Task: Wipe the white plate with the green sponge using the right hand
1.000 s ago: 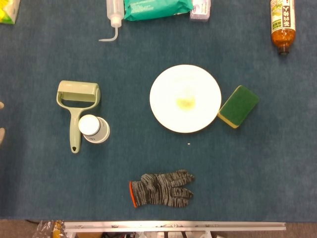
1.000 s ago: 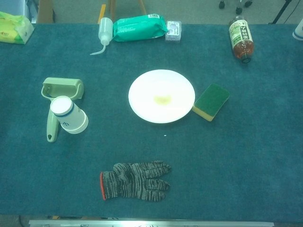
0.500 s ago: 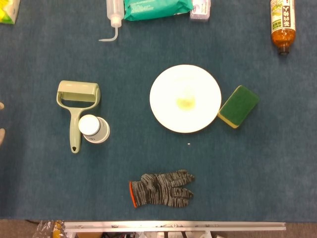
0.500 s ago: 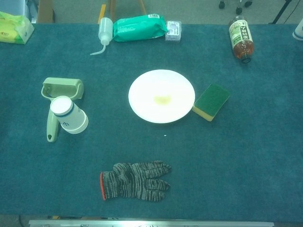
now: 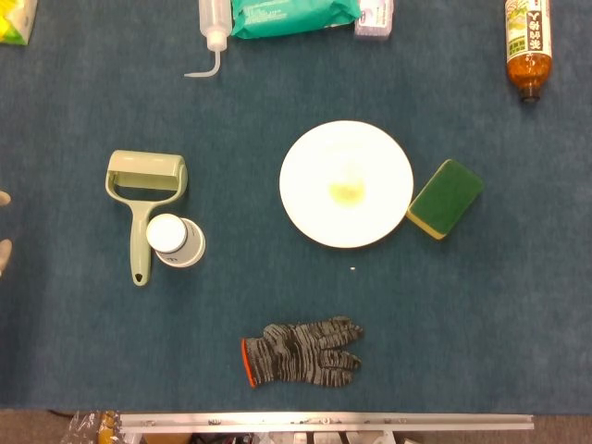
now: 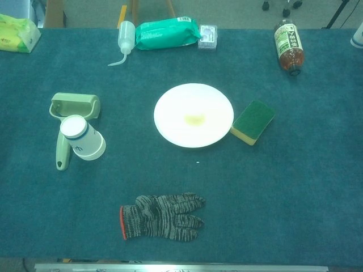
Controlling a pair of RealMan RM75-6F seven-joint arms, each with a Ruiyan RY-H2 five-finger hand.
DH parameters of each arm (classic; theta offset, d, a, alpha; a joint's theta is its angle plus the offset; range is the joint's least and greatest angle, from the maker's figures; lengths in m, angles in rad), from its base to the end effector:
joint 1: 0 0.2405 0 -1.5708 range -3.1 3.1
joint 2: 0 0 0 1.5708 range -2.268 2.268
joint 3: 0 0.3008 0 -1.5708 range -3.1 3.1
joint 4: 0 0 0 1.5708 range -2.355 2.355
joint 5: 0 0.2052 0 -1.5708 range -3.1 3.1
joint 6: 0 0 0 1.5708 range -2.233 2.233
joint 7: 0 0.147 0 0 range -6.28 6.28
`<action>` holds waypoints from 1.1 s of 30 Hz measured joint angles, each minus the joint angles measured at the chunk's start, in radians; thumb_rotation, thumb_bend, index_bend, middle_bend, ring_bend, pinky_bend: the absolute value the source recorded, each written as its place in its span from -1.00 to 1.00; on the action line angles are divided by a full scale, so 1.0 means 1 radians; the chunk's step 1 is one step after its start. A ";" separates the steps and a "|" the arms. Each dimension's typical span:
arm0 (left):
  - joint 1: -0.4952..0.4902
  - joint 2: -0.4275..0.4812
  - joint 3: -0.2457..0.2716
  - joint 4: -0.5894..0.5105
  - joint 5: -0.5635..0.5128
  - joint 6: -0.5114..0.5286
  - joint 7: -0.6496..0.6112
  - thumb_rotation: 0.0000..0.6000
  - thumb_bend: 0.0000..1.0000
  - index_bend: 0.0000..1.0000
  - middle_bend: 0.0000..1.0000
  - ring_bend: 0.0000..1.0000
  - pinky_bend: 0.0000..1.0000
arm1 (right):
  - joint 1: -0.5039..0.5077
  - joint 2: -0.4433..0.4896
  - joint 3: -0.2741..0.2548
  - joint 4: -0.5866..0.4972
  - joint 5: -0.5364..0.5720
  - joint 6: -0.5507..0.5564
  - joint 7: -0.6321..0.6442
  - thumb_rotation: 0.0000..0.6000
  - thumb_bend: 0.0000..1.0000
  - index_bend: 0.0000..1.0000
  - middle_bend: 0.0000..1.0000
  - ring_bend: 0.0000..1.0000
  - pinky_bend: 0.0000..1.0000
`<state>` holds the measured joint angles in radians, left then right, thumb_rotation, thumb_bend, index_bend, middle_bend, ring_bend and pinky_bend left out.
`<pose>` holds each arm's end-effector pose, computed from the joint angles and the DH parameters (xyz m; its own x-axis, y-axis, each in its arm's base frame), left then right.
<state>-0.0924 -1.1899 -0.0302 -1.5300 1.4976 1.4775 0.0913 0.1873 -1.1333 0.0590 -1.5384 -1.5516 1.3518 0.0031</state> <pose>-0.3612 0.1866 0.1612 0.4879 0.0244 0.8726 0.8729 -0.0123 -0.4877 -0.3426 -0.2249 0.1658 0.4622 -0.0745 0.8837 -0.8817 -0.1452 0.4489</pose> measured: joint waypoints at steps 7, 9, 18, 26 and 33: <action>-0.001 -0.012 0.003 0.019 0.002 -0.005 -0.015 1.00 -0.46 -0.41 -0.65 -0.65 -0.33 | 0.067 -0.018 0.009 0.040 -0.040 -0.048 0.000 1.00 -1.00 -0.56 -0.55 -0.74 -0.45; -0.001 -0.017 0.004 0.027 0.004 -0.005 -0.025 1.00 -0.46 -0.47 -0.64 -0.65 -0.33 | 0.090 -0.025 0.012 0.050 -0.048 -0.072 -0.009 1.00 -1.00 -0.60 -0.59 -0.77 -0.44; 0.001 -0.025 0.006 0.057 0.007 -0.001 -0.058 1.00 -0.46 -0.54 -0.63 -0.65 -0.32 | 0.184 -0.078 0.003 0.106 -0.082 -0.171 -0.024 1.00 -1.00 -0.66 -0.64 -0.80 -0.45; 0.002 -0.028 0.008 0.060 0.006 -0.004 -0.061 1.00 -0.46 -0.53 -0.63 -0.65 -0.32 | 0.241 -0.115 -0.025 0.140 -0.093 -0.260 -0.026 1.00 -1.00 -0.66 -0.64 -0.80 -0.45; 0.002 -0.031 0.009 0.064 0.008 -0.004 -0.067 1.00 -0.46 -0.53 -0.63 -0.65 -0.32 | 0.276 -0.145 -0.038 0.169 -0.064 -0.329 -0.032 1.00 -1.00 -0.66 -0.64 -0.80 -0.45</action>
<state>-0.0899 -1.2204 -0.0209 -1.4662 1.5060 1.4733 0.0239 0.4634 -1.2783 0.0209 -1.3689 -1.6156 1.0227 -0.0293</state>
